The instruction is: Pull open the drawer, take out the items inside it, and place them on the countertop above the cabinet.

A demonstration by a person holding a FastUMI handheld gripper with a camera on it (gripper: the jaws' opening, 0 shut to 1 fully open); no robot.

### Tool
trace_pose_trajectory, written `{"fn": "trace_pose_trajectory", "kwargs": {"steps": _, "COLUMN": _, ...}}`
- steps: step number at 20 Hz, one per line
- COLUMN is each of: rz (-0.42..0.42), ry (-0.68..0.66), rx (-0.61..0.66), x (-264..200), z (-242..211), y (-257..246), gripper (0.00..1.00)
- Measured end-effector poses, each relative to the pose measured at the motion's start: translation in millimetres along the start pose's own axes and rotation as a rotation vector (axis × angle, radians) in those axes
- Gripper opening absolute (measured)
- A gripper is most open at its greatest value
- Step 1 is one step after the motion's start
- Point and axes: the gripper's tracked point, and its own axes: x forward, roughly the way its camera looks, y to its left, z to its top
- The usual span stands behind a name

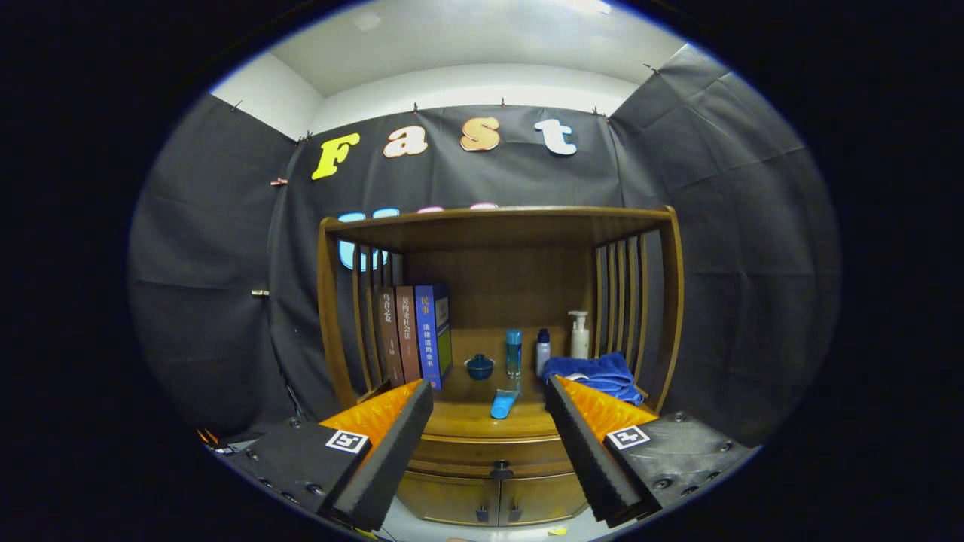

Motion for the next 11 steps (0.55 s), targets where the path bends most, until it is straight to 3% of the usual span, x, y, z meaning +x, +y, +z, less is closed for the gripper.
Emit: {"fn": "trace_pose_trajectory", "kwargs": {"steps": 11, "rz": -0.006, "ry": -0.065, "rx": -0.014, "x": -26.4, "z": 23.0, "y": 4.0, "gripper": 0.99}}
